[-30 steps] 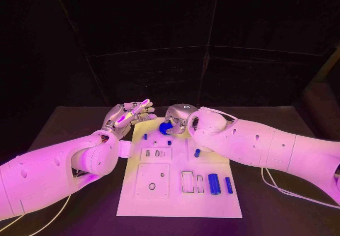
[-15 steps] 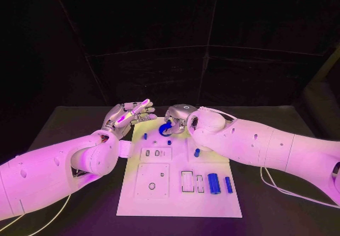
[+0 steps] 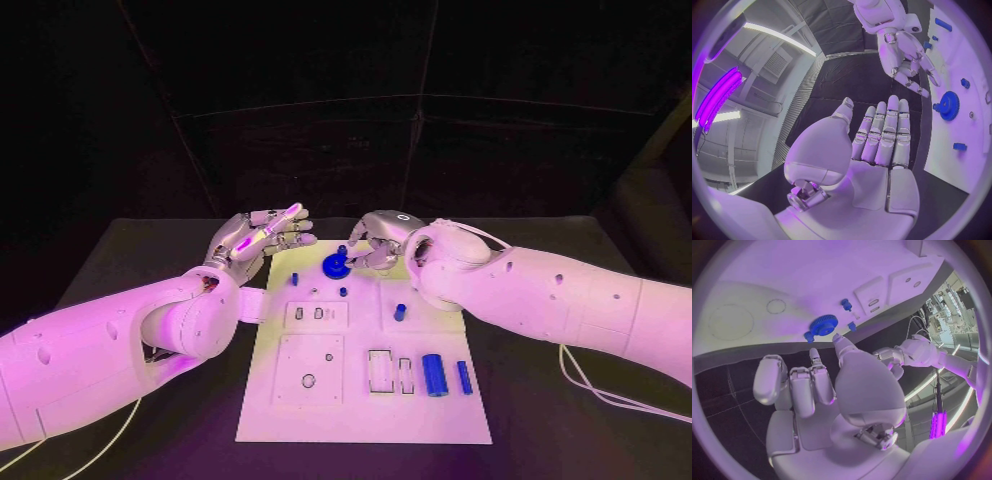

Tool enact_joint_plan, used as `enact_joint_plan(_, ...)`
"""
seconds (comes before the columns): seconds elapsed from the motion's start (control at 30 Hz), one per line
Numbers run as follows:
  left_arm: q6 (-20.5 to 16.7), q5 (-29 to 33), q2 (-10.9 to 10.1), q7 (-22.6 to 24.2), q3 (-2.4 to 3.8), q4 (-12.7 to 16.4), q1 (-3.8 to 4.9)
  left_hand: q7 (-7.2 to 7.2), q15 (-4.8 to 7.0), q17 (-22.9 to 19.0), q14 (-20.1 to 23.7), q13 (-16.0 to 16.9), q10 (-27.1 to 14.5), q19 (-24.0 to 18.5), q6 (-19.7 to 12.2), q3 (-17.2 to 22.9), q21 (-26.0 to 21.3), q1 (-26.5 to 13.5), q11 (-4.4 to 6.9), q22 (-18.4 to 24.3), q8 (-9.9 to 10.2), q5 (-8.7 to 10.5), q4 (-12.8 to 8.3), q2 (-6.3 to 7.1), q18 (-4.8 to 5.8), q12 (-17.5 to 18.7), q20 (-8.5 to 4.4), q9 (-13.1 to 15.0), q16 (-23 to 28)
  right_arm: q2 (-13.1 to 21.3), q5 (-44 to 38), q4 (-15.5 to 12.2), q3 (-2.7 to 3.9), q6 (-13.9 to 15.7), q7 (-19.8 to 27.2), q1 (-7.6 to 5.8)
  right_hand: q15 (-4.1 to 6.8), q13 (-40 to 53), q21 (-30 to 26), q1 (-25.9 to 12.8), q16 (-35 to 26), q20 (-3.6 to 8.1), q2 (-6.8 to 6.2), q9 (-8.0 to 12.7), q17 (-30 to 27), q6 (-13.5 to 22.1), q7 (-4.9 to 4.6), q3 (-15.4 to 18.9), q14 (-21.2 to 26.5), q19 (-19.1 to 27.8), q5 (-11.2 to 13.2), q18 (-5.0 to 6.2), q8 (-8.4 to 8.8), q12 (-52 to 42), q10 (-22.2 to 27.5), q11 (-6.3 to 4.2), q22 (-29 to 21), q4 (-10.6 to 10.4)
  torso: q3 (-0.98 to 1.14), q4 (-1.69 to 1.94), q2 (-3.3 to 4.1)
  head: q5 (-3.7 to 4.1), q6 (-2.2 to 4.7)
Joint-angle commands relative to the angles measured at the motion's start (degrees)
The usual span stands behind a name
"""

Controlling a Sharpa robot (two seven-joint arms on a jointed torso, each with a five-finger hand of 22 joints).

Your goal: Assemble the parts on the task board

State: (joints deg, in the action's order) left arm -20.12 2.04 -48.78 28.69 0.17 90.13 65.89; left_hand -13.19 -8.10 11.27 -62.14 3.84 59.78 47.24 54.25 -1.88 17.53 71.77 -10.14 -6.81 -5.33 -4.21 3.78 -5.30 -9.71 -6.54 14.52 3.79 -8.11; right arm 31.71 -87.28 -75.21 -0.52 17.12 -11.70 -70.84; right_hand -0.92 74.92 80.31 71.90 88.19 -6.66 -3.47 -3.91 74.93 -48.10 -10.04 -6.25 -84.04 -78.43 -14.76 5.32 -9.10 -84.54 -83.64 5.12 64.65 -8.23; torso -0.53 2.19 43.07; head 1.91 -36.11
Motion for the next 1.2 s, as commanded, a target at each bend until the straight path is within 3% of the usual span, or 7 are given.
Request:
enact_joint_plan(0.03,0.9,-0.2,-0.2,0.4,0.03,-0.1,0.09,-0.29,0.18,0.1,0.4,0.0,0.1,-0.5,0.0,-0.1,-0.2,0.0,-0.15,0.1,0.2,-0.18,-0.2,-0.41,-0.79,0.4,0.02,0.0,0.2,4.1,9.5,-3.0,0.03,6.3,9.6,-0.18,0.30,6.5,0.3,1.9,0.0,0.02,0.11,0.0,9.5,-0.3,-0.01,0.0,-4.8,0.0,-0.6,-0.46,-0.38,0.0,-0.4,-0.05,0.0,1.3,0.10,-0.52,-0.13,0.05,0.29)
enact_joint_plan(0.27,1.0,-0.2,-0.3,0.5,0.03,-0.2,0.10,-0.27,0.18,0.1,0.4,0.0,0.1,-0.5,0.0,-0.1,-0.2,0.0,-0.15,0.1,0.2,-0.19,-0.2,-0.45,-0.79,0.4,0.02,0.0,0.2,12.3,20.2,-4.6,0.03,2.3,15.3,-0.27,0.39,6.4,0.3,4.7,-0.1,0.10,-0.40,0.0,9.3,-0.7,0.09,0.4,-4.7,0.1,-0.6,-0.46,-0.61,0.1,-0.3,-0.16,0.0,3.8,0.34,-1.16,-0.15,0.50,0.75)
enact_joint_plan(0.53,1.2,-0.2,0.2,0.5,0.02,-0.7,0.09,-0.24,0.19,0.1,0.4,0.0,0.1,-0.5,0.0,0.0,-0.2,0.0,-0.13,0.1,0.2,-0.20,-0.2,-0.49,-0.80,0.4,0.02,0.0,0.2,16.5,26.5,-1.9,0.00,-0.8,19.2,-0.22,0.47,6.5,0.4,6.1,0.0,0.18,-0.85,0.1,9.5,-1.0,0.19,1.1,-4.8,0.0,0.1,-0.50,-0.72,0.0,-0.4,-0.26,0.2,5.4,0.65,-1.15,0.00,1.04,0.82)
enact_joint_plan(0.67,1.3,-0.2,0.4,0.5,0.02,-1.0,0.08,-0.24,0.19,0.1,0.4,0.0,0.1,-0.5,0.0,0.0,-0.2,0.0,-0.13,0.1,0.2,-0.20,-0.2,-0.49,-0.80,0.4,0.02,0.0,0.2,16.6,26.1,0.4,-0.02,-1.7,19.8,0.04,0.47,6.5,0.4,6.5,0.0,0.19,-0.91,0.1,9.5,-0.8,0.16,1.2,-4.8,0.0,-0.1,-0.49,-0.62,0.1,-0.4,-0.24,0.2,5.9,0.42,-1.03,-0.05,1.56,0.60)
enact_joint_plan(0.77,1.3,-0.2,0.6,0.5,0.01,-1.1,0.07,-0.24,0.19,0.1,0.4,0.0,0.1,-0.5,0.0,0.0,-0.2,0.0,-0.13,0.1,0.2,-0.20,-0.2,-0.49,-0.80,0.4,0.02,0.0,0.2,16.5,25.5,1.6,-0.02,-2.3,19.9,0.53,0.46,6.4,0.4,6.7,0.0,0.18,-0.99,0.1,9.4,-0.7,0.13,1.3,-4.8,0.1,-0.1,-0.48,-0.51,0.1,-0.3,-0.22,0.1,6.2,0.38,-0.92,-0.09,1.75,0.43)
enact_joint_plan(1.1,1.3,-0.2,0.8,0.5,0.00,-1.5,0.06,-0.20,0.20,0.1,0.3,0.0,0.2,-0.5,0.0,0.0,-0.2,0.1,-0.11,0.1,0.2,-0.20,-0.2,-0.52,-0.81,0.4,0.03,0.0,0.2,16.5,23.0,4.1,-0.03,-5.0,19.3,1.68,0.43,6.4,0.3,7.0,-0.1,0.17,-1.03,0.2,9.2,-0.5,0.09,1.4,-4.7,0.1,-0.1,-0.47,-0.42,0.2,-0.2,-0.19,0.0,6.7,0.23,-0.88,-0.10,1.25,0.07)
enact_joint_plan(1.2,1.4,-0.2,0.8,0.5,0.00,-1.6,0.06,-0.20,0.20,0.1,0.3,0.0,0.2,-0.5,0.0,0.0,-0.2,0.1,-0.11,0.1,0.2,-0.20,-0.2,-0.52,-0.81,0.4,0.03,0.0,0.2,16.6,22.8,4.4,-0.03,-5.5,19.1,1.92,0.43,6.4,0.3,7.0,-0.1,0.17,-1.04,0.1,9.3,-0.5,0.09,1.4,-4.7,0.2,-0.1,-0.46,-0.41,0.2,-0.2,-0.19,0.0,6.7,0.28,-0.91,-0.10,1.32,-0.02)
